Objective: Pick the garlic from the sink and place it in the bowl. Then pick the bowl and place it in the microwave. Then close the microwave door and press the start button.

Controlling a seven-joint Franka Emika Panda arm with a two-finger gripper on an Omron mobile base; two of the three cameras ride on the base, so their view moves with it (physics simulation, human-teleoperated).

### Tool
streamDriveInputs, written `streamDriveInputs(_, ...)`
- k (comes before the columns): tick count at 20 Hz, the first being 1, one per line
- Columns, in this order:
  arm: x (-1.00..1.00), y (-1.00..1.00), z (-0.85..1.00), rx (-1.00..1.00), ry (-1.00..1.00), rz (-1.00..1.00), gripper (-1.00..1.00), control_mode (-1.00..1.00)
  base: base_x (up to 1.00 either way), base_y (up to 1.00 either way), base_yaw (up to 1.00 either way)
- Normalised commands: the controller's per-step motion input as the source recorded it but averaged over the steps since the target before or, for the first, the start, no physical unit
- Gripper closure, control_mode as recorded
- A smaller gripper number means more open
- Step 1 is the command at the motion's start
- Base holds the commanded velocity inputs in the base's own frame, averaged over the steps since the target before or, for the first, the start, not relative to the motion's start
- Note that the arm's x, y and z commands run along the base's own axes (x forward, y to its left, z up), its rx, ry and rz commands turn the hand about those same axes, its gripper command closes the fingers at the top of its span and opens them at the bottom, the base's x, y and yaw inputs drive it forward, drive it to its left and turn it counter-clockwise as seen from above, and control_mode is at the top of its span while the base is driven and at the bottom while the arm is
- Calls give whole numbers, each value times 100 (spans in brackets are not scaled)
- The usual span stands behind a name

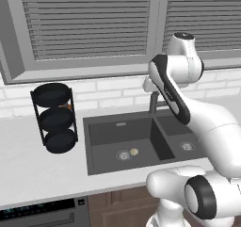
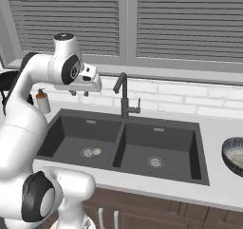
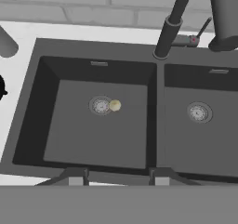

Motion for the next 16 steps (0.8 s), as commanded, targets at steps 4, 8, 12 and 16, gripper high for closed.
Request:
streamDriveInputs(4, -16, 0, 0, 1, -3, 0, -100, -100, 0, 0, 0)
streamDriveInputs(8, -53, 1, -2, 6, 0, 0, -100, -100, 0, 0, 0)
streamDriveInputs(12, -48, 23, -39, 0, 0, 0, -100, -100, 0, 0, 0)
streamDriveInputs(16, -8, 42, -77, -8, 0, 0, -100, -100, 0, 0, 0)
